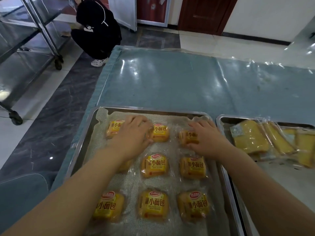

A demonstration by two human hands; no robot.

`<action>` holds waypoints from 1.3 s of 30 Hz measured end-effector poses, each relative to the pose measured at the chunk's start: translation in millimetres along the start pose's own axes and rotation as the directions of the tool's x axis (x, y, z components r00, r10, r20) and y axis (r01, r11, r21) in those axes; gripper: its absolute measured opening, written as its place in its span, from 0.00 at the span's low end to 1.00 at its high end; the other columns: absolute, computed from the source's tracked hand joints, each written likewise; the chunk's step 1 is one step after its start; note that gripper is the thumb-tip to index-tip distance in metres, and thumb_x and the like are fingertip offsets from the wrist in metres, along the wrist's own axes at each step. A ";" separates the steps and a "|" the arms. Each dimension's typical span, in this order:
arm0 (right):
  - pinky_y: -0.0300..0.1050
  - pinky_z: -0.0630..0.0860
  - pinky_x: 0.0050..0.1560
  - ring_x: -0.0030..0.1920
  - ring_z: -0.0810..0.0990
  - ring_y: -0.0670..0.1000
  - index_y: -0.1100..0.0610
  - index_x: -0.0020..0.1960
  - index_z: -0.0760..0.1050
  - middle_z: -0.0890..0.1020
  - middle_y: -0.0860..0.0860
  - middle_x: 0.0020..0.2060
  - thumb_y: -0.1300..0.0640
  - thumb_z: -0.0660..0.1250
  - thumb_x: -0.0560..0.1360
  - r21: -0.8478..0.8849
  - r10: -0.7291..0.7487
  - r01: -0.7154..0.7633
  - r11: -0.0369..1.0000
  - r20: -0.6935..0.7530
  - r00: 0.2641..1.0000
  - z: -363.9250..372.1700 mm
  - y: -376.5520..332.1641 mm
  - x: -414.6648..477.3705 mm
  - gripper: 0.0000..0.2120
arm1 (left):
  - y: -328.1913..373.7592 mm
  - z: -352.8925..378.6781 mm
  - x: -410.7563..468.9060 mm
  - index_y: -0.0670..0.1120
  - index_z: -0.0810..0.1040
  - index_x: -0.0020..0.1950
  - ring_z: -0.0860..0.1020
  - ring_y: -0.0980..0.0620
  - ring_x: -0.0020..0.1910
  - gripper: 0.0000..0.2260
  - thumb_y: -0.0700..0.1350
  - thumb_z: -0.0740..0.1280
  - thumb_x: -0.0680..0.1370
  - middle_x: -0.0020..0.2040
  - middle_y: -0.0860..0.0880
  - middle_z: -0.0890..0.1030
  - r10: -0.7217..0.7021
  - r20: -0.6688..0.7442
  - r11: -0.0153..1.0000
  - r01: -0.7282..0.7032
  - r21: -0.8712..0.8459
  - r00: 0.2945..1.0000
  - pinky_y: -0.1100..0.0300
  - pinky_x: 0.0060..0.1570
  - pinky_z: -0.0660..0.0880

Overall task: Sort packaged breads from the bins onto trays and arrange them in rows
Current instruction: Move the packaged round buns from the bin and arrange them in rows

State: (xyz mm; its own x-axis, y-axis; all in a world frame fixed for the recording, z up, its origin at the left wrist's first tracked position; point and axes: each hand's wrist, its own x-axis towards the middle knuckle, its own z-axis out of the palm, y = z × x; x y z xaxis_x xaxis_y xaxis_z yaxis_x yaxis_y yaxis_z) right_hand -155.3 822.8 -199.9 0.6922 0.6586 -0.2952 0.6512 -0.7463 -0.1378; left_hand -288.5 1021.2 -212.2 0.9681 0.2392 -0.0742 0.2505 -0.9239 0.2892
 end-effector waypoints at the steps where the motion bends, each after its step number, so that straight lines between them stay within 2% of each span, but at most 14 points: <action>1: 0.58 0.51 0.73 0.75 0.52 0.55 0.46 0.78 0.49 0.59 0.49 0.75 0.45 0.67 0.73 -0.002 -0.002 0.002 1.000 0.037 0.999 -0.7 5.9 1.1 0.40 | 5.2 2.5 4.9 0.55 0.61 0.73 0.56 0.50 0.71 0.26 0.56 0.64 0.77 0.72 0.54 0.63 0.005 0.016 1.000 -0.005 0.001 1.000 0.55 0.70 0.57; 5: 0.56 0.55 0.73 0.74 0.58 0.53 0.47 0.76 0.57 0.63 0.50 0.73 0.52 0.68 0.74 -0.048 -0.024 0.027 0.998 0.070 0.997 0.4 15.4 6.6 0.35 | 12.8 12.9 19.8 0.54 0.58 0.75 0.58 0.49 0.72 0.28 0.55 0.64 0.77 0.73 0.52 0.61 0.007 0.095 0.999 -0.010 0.035 0.995 0.50 0.69 0.60; 9: 0.55 0.61 0.71 0.71 0.62 0.53 0.47 0.73 0.62 0.67 0.49 0.70 0.51 0.67 0.75 -0.099 -0.040 0.043 0.994 0.026 0.999 0.5 15.5 12.6 0.29 | 12.2 16.5 25.6 0.53 0.60 0.75 0.58 0.50 0.71 0.26 0.51 0.64 0.78 0.72 0.52 0.62 0.001 0.115 1.000 -0.002 0.005 0.993 0.53 0.69 0.61; 16: 0.56 0.65 0.67 0.70 0.63 0.54 0.48 0.73 0.62 0.68 0.50 0.69 0.48 0.68 0.74 -0.127 -0.002 0.003 0.992 0.003 1.000 -1.9 12.1 20.8 0.30 | 3.7 21.6 23.4 0.53 0.61 0.74 0.59 0.50 0.71 0.26 0.49 0.65 0.77 0.72 0.52 0.64 -0.006 0.068 1.000 0.008 -0.019 0.998 0.52 0.70 0.60; 19: 0.57 0.63 0.68 0.71 0.62 0.54 0.47 0.74 0.61 0.66 0.49 0.71 0.48 0.68 0.74 -0.151 0.006 -0.003 0.989 0.014 1.000 0.4 10.8 20.6 0.31 | 4.3 21.6 21.8 0.53 0.61 0.74 0.58 0.50 0.71 0.27 0.50 0.65 0.77 0.73 0.52 0.63 -0.001 0.071 1.000 0.002 -0.008 0.997 0.51 0.70 0.61; 23: 0.57 0.60 0.70 0.73 0.58 0.54 0.48 0.75 0.59 0.63 0.49 0.73 0.49 0.68 0.75 -0.070 -0.013 0.010 0.997 -0.033 0.999 -1.4 9.1 7.7 0.32 | 9.1 17.4 11.4 0.53 0.63 0.73 0.57 0.49 0.72 0.26 0.53 0.66 0.76 0.73 0.51 0.62 0.002 0.013 1.000 -0.002 -0.015 1.000 0.47 0.71 0.59; 27: 0.51 0.62 0.69 0.71 0.61 0.51 0.49 0.72 0.64 0.67 0.48 0.70 0.49 0.66 0.76 0.080 -0.031 0.044 0.996 -0.157 0.987 2.3 2.9 -22.4 0.27 | 19.7 16.2 -16.7 0.54 0.67 0.70 0.59 0.52 0.68 0.23 0.56 0.64 0.76 0.67 0.53 0.67 -0.007 -0.099 0.996 -0.001 -0.088 0.995 0.54 0.70 0.54; 29: 0.47 0.62 0.69 0.70 0.62 0.49 0.48 0.71 0.65 0.68 0.46 0.68 0.47 0.66 0.76 0.136 -0.047 0.072 0.988 -0.174 0.984 9.3 1.1 -41.0 0.25 | 23.2 19.6 -33.8 0.55 0.66 0.71 0.59 0.53 0.67 0.24 0.59 0.63 0.76 0.66 0.55 0.67 0.003 -0.067 0.994 -0.010 -0.108 0.998 0.56 0.69 0.54; 31: 0.45 0.60 0.69 0.70 0.61 0.47 0.47 0.72 0.65 0.68 0.45 0.69 0.44 0.66 0.75 0.167 -0.064 0.086 0.982 -0.135 0.989 16.7 1.5 -57.7 0.27 | 23.7 24.4 -47.9 0.57 0.62 0.73 0.57 0.54 0.68 0.28 0.62 0.62 0.75 0.69 0.57 0.65 0.003 0.033 0.995 0.000 -0.099 0.999 0.56 0.68 0.55; 34: 0.47 0.57 0.71 0.72 0.58 0.48 0.45 0.74 0.60 0.65 0.44 0.70 0.38 0.67 0.72 0.105 -0.096 0.097 0.990 -0.015 0.995 26.3 4.6 -70.1 0.34 | 22.0 29.7 -59.7 0.58 0.58 0.74 0.57 0.53 0.70 0.33 0.65 0.63 0.73 0.71 0.58 0.61 0.011 0.152 0.999 -0.006 -0.032 0.988 0.54 0.70 0.54; 36: 0.50 0.53 0.73 0.72 0.56 0.49 0.44 0.74 0.58 0.63 0.44 0.71 0.37 0.67 0.71 0.024 -0.112 0.111 0.994 0.042 0.993 30.3 5.4 -69.8 0.35 | 21.1 30.4 -60.6 0.58 0.57 0.74 0.57 0.53 0.70 0.32 0.63 0.64 0.73 0.72 0.58 0.61 0.023 0.167 1.000 -0.025 0.006 0.986 0.55 0.69 0.53; 39: 0.50 0.51 0.73 0.72 0.56 0.49 0.42 0.74 0.59 0.64 0.43 0.70 0.40 0.66 0.73 -0.016 -0.117 0.118 0.993 0.055 0.992 30.7 4.8 -65.8 0.32 | 21.3 27.4 -56.5 0.57 0.60 0.74 0.58 0.54 0.69 0.29 0.58 0.66 0.75 0.71 0.58 0.63 0.031 0.146 0.999 -0.029 -0.016 0.989 0.55 0.69 0.55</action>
State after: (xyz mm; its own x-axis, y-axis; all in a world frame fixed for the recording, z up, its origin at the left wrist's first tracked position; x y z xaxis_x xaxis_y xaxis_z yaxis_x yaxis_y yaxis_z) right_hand -207.3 773.0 -210.2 0.5931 0.7352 -0.3281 0.7333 -0.6616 -0.1568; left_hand -337.8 979.8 -228.0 0.9652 0.1643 -0.2035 0.2223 -0.9254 0.3068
